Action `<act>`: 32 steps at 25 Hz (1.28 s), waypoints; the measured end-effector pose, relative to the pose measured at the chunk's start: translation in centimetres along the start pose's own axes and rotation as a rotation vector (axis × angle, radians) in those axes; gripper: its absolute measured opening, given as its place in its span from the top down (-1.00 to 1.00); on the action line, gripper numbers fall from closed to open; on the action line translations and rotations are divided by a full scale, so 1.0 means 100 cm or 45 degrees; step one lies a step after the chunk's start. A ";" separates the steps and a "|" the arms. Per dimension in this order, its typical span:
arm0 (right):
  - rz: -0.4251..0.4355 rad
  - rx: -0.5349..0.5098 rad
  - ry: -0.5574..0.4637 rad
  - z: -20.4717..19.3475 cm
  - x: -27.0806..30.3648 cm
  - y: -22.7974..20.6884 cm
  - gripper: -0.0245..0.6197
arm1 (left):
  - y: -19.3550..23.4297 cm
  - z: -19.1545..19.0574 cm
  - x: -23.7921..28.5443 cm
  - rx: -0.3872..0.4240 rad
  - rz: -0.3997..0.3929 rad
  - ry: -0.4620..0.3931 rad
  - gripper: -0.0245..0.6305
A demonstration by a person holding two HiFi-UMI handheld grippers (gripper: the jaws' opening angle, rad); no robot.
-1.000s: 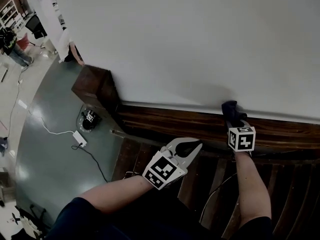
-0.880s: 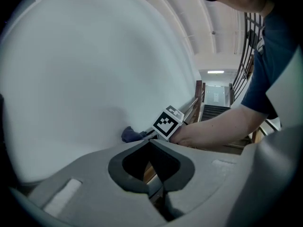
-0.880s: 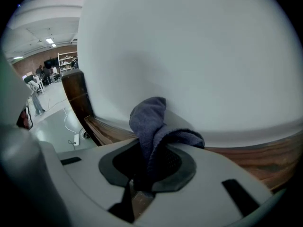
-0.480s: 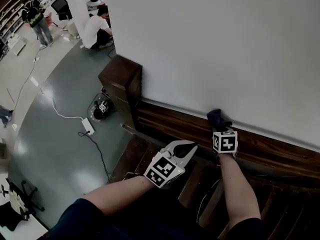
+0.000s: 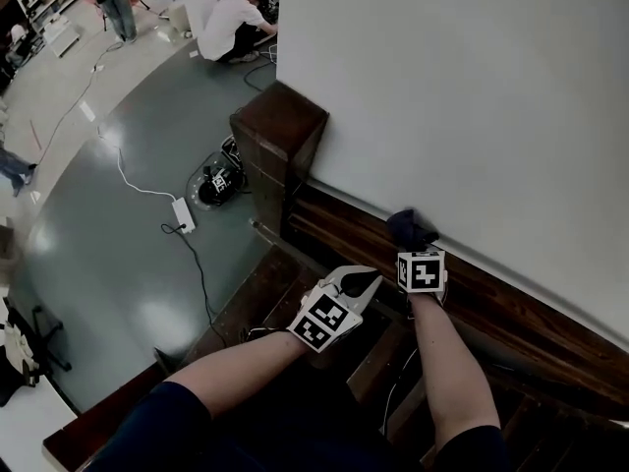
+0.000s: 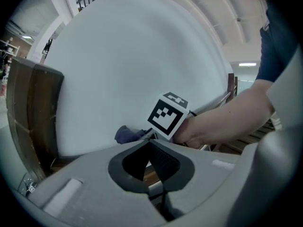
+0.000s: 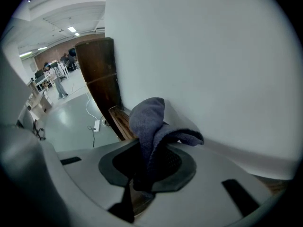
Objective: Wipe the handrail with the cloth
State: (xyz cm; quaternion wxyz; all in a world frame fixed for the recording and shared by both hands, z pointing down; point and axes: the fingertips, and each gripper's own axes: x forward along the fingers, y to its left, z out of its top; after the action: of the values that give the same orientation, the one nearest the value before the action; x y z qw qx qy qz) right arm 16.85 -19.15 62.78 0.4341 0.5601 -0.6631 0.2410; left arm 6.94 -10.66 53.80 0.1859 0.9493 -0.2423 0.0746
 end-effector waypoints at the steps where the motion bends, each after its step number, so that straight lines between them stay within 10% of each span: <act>1: 0.012 -0.014 0.004 0.002 0.006 0.007 0.68 | 0.007 -0.007 0.000 -0.008 0.016 0.008 0.93; 32: 0.237 -0.123 0.037 0.049 0.145 0.153 0.68 | 0.140 -0.099 -0.028 -0.140 0.377 0.028 0.93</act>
State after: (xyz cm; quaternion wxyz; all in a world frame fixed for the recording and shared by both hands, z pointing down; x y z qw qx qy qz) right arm 0.85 -26.91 75.09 0.4459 0.4710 -0.7168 0.2562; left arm -2.85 -17.01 66.73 0.2272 0.8907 -0.3812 0.0983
